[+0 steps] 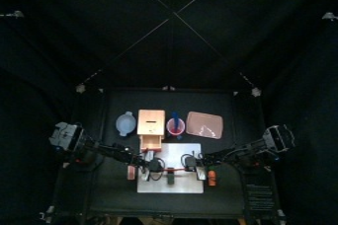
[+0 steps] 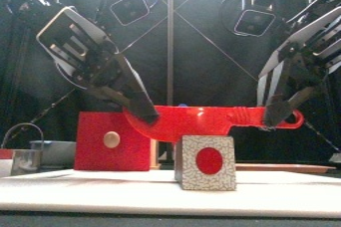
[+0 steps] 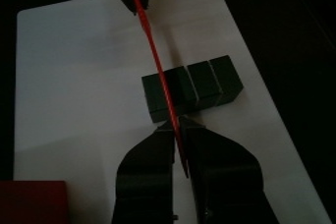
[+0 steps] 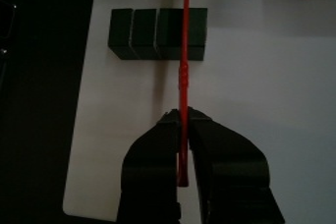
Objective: Place sushi on board then cut the sushi with the knife then place the pieces on the plate
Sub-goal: Cut the sushi into 4 pieces
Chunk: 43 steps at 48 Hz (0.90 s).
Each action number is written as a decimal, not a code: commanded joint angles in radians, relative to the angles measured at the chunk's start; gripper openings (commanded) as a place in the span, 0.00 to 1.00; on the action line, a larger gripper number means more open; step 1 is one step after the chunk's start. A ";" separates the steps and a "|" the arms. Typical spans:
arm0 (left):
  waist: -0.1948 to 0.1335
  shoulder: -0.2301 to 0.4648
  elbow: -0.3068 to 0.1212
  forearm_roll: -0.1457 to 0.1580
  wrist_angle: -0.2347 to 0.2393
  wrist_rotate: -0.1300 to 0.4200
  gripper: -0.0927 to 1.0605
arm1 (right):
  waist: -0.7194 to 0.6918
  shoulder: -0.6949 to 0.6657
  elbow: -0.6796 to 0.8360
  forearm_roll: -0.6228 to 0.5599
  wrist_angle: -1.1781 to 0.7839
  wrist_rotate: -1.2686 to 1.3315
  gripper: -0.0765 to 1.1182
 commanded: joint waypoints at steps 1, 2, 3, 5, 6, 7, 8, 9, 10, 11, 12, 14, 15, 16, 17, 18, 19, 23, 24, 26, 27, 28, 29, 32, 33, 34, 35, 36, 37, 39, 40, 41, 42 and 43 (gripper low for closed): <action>0.005 -0.002 -0.017 0.003 -0.006 0.003 0.46 | -0.002 -0.006 -0.018 -0.003 -0.003 -0.005 0.32; 0.003 0.002 -0.015 0.003 -0.006 0.003 0.46 | -0.002 -0.006 -0.018 -0.003 -0.003 -0.005 0.32; 0.005 0.005 -0.017 0.005 -0.005 0.003 0.46 | -0.002 -0.005 -0.020 -0.003 -0.003 -0.005 0.32; 0.005 0.008 -0.017 0.003 -0.006 0.003 0.46 | -0.002 -0.005 -0.020 -0.003 -0.003 -0.005 0.32; 0.003 0.009 -0.017 0.005 -0.006 0.003 0.46 | -0.002 -0.005 -0.021 -0.003 -0.003 -0.005 0.32; 0.003 0.011 -0.018 0.005 -0.006 0.003 0.46 | -0.002 -0.005 -0.020 -0.002 -0.003 -0.005 0.32; 0.002 0.011 -0.018 0.005 -0.006 0.003 0.46 | -0.002 -0.005 -0.021 -0.002 -0.003 -0.005 0.32; -0.002 0.012 -0.020 0.005 -0.005 0.003 0.46 | -0.002 -0.005 -0.021 -0.002 -0.003 -0.005 0.32; -0.003 0.012 -0.020 0.005 -0.006 0.003 0.46 | -0.002 -0.005 -0.021 -0.002 -0.003 -0.005 0.32; -0.005 0.012 -0.021 0.003 -0.005 0.003 0.46 | -0.002 -0.005 -0.021 0.000 -0.003 -0.005 0.32; -0.006 0.012 -0.021 0.003 -0.006 0.003 0.46 | -0.002 -0.005 -0.021 0.000 -0.003 -0.005 0.32; -0.009 0.011 -0.021 0.005 -0.005 0.003 0.46 | -0.002 -0.005 -0.023 0.000 -0.003 -0.005 0.32; -0.011 0.011 -0.021 0.005 -0.006 0.003 0.46 | -0.002 -0.005 -0.023 0.000 -0.003 -0.005 0.32; -0.012 0.011 -0.020 0.005 -0.006 0.003 0.46 | -0.002 -0.005 -0.025 -0.002 -0.003 -0.005 0.32; -0.012 0.011 -0.020 0.005 -0.005 0.003 0.46 | -0.002 -0.005 -0.023 -0.002 -0.003 -0.005 0.32; -0.012 0.012 -0.020 0.003 -0.005 0.003 0.46 | -0.002 -0.005 -0.025 -0.003 -0.003 -0.005 0.32; -0.012 0.011 -0.020 0.005 -0.006 0.003 0.46 | -0.002 -0.005 -0.025 -0.003 -0.003 -0.005 0.32; -0.012 0.014 -0.018 0.003 -0.006 0.002 0.46 | -0.002 -0.003 -0.025 -0.003 -0.003 -0.005 0.32; -0.012 0.014 -0.018 0.005 -0.006 0.002 0.46 | -0.002 -0.003 -0.025 -0.003 -0.003 -0.005 0.32; -0.011 0.015 -0.018 0.003 -0.005 0.002 0.46 | -0.002 0.002 -0.025 -0.003 -0.003 -0.005 0.32; -0.012 0.017 -0.018 0.005 -0.005 0.002 0.46 | -0.002 0.005 -0.025 -0.003 -0.003 -0.005 0.32; -0.012 0.018 -0.018 0.005 -0.006 0.003 0.46 | -0.002 0.006 -0.025 -0.003 -0.003 -0.005 0.32; -0.011 0.020 -0.018 0.003 -0.005 0.003 0.46 | -0.002 0.011 -0.025 -0.003 -0.003 -0.005 0.32; -0.011 0.025 -0.017 0.003 -0.005 0.003 0.46 | -0.002 0.023 -0.025 -0.003 -0.003 -0.005 0.32; -0.011 0.028 -0.017 0.003 -0.006 0.003 0.46 | -0.002 0.031 -0.025 -0.003 -0.003 -0.005 0.32; -0.011 0.031 -0.017 0.003 -0.005 0.003 0.46 | -0.002 0.038 -0.025 -0.003 -0.003 -0.005 0.32; -0.012 0.034 -0.017 0.005 -0.006 0.003 0.46 | -0.002 0.043 -0.025 -0.003 -0.003 -0.005 0.32; -0.012 0.037 -0.018 0.005 -0.005 0.003 0.46 | -0.002 0.049 -0.026 -0.003 -0.003 -0.005 0.32; -0.011 0.041 -0.020 0.003 -0.005 0.003 0.46 | -0.002 0.061 -0.026 -0.003 -0.003 -0.005 0.32; -0.011 0.048 -0.021 0.003 -0.006 0.003 0.46 | -0.002 0.072 -0.029 -0.003 -0.003 -0.005 0.32; -0.012 0.052 -0.021 0.003 -0.006 0.003 0.46 | -0.002 0.077 -0.029 -0.003 -0.003 -0.005 0.32; -0.012 0.055 -0.021 0.003 -0.005 0.003 0.46 | -0.002 0.084 -0.032 -0.003 -0.002 -0.005 0.32; -0.012 0.057 -0.021 0.005 -0.005 0.003 0.46 | -0.002 0.087 -0.034 -0.003 -0.003 -0.005 0.32; -0.014 0.060 -0.023 0.003 -0.005 0.003 0.46 | -0.002 0.092 -0.037 -0.003 -0.003 -0.005 0.32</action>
